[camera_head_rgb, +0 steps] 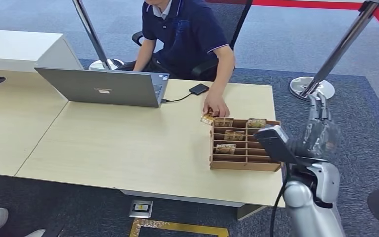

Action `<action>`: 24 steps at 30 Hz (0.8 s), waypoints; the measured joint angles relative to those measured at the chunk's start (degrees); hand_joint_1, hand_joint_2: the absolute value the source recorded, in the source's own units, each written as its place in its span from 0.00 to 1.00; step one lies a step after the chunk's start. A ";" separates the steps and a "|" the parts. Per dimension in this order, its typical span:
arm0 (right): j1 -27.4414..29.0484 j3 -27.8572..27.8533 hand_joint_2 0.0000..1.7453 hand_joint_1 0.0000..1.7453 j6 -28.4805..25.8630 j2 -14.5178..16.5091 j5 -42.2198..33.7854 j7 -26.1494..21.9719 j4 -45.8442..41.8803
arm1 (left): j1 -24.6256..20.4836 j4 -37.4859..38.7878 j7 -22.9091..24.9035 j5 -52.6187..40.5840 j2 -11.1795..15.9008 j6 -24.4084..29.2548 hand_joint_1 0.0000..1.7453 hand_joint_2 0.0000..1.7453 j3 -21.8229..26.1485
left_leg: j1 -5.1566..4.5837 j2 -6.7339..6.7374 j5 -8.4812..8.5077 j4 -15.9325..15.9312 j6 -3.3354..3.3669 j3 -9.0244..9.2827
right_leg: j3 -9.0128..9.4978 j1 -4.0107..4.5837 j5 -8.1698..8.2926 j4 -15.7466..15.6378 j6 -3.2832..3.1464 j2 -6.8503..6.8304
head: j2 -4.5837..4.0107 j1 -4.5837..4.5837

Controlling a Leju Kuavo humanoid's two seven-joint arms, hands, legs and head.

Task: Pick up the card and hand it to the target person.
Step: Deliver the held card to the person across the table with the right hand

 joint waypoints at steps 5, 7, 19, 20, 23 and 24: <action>16.30 -4.74 1.00 0.00 0.84 -0.13 -0.02 3.93 -16.48 | 0.16 -0.01 0.75 1.16 -0.33 0.52 0.00 1.00 0.49 | 0.00 -0.05 -0.14 -0.01 -0.04 0.03 | 0.02 0.00 -0.12 0.00 -0.03 0.00 | 0.00 -0.01; 21.59 -7.36 1.00 0.00 1.87 0.51 -2.19 4.42 -21.03 | 0.19 -0.01 1.05 1.76 -0.61 0.92 0.00 1.00 0.95 | 0.00 -0.06 -0.16 -0.01 -0.02 0.04 | 0.04 0.00 -0.16 0.00 -0.03 0.00 | 0.00 0.01; 21.64 -43.27 1.00 0.00 12.53 5.71 1.78 2.99 0.40 | 0.16 -0.01 2.68 2.66 -2.53 2.16 0.00 1.00 2.79 | -0.02 -0.05 -0.17 -0.01 0.03 0.26 | 0.32 -0.03 -0.15 -0.06 0.07 0.00 | 0.00 0.01; 20.53 -45.52 1.00 0.00 11.56 5.21 3.87 4.33 4.91 | 0.19 -0.01 2.67 2.62 -2.57 2.20 0.00 1.00 2.85 | -0.01 -0.03 -0.17 0.00 0.03 0.28 | 0.32 -0.04 -0.14 -0.07 0.07 0.00 | 0.00 0.01; 16.08 -52.00 1.00 0.00 8.81 2.34 5.99 7.26 23.00 | 0.09 0.01 2.36 2.65 -2.67 2.19 0.00 1.00 2.93 | 0.00 0.08 -0.21 0.00 0.05 0.32 | 0.32 -0.03 -0.16 -0.09 0.08 0.02 | 0.00 0.01; 14.96 -54.17 1.00 0.00 8.90 1.61 5.68 8.57 28.54 | 0.05 0.01 2.22 2.72 -2.71 2.16 0.00 1.00 2.94 | 0.00 0.05 -0.22 -0.01 0.06 0.33 | 0.36 -0.04 -0.21 -0.08 0.11 0.03 | 0.00 0.02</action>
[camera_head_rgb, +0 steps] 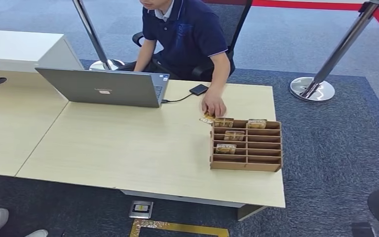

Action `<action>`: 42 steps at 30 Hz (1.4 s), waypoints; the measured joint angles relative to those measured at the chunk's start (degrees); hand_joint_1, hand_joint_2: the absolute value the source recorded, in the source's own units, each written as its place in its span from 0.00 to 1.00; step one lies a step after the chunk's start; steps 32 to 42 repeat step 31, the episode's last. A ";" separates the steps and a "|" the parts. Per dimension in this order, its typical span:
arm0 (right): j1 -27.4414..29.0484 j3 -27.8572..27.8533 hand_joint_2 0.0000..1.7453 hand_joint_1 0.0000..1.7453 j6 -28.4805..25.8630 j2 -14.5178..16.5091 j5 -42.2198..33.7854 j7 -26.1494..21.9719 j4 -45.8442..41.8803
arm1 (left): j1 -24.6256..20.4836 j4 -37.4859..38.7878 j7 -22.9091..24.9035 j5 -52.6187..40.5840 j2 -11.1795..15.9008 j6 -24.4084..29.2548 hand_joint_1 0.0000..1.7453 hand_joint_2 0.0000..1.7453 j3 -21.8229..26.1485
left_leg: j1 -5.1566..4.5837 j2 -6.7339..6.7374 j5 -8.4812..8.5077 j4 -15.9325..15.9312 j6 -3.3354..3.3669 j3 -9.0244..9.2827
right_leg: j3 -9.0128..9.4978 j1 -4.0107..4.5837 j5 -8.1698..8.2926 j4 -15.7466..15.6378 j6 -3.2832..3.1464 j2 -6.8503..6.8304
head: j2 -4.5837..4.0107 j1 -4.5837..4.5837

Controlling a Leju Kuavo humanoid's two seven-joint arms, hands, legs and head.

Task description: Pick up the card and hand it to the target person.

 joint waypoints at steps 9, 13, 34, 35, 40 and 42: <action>-5.49 -7.72 0.50 0.00 6.10 0.53 0.50 13.27 23.44 | 0.04 0.01 0.14 -0.25 -0.04 0.17 0.00 0.50 0.07 | 0.08 0.08 -0.09 -0.03 -0.13 0.06 | -0.02 0.09 -0.10 0.13 -0.20 0.00 | 0.00 -0.02; -7.12 -8.58 0.00 0.00 6.81 1.45 0.57 14.42 27.63 | 0.00 -0.02 1.44 -0.95 0.08 0.88 0.00 1.00 0.05 | 0.07 0.09 -0.08 -0.03 -0.14 0.07 | 0.00 0.10 -0.10 0.14 -0.20 0.00 | 0.00 -0.01; -8.44 -4.49 0.00 0.00 9.40 1.47 -9.08 11.37 31.18 | 1.65 -1.28 3.50 7.72 2.25 3.98 0.00 0.00 -8.24 | 0.04 0.09 -0.08 -0.03 -0.14 0.09 | 0.00 0.09 -0.10 0.13 -0.20 0.00 | 0.00 -0.02; -8.44 -4.49 0.00 0.00 9.40 1.47 -9.08 11.37 31.18 | 1.65 -1.28 3.50 7.72 2.25 3.98 0.00 0.00 -8.24 | 0.04 0.09 -0.08 -0.03 -0.14 0.09 | 0.00 0.09 -0.10 0.13 -0.20 0.00 | 0.00 -0.02; -8.44 -4.49 0.00 0.00 9.40 1.47 -9.08 11.37 31.18 | 1.65 -1.28 3.50 7.72 2.25 3.98 0.00 0.00 -8.24 | 0.04 0.09 -0.08 -0.03 -0.14 0.09 | 0.00 0.09 -0.10 0.13 -0.20 0.00 | 0.00 -0.02; -8.44 -4.49 0.00 0.00 9.40 1.47 -9.08 11.37 31.18 | 1.65 -1.28 3.50 7.72 2.25 3.98 0.00 0.00 -8.24 | 0.04 0.09 -0.08 -0.03 -0.14 0.09 | 0.00 0.09 -0.10 0.13 -0.20 0.00 | 0.00 -0.02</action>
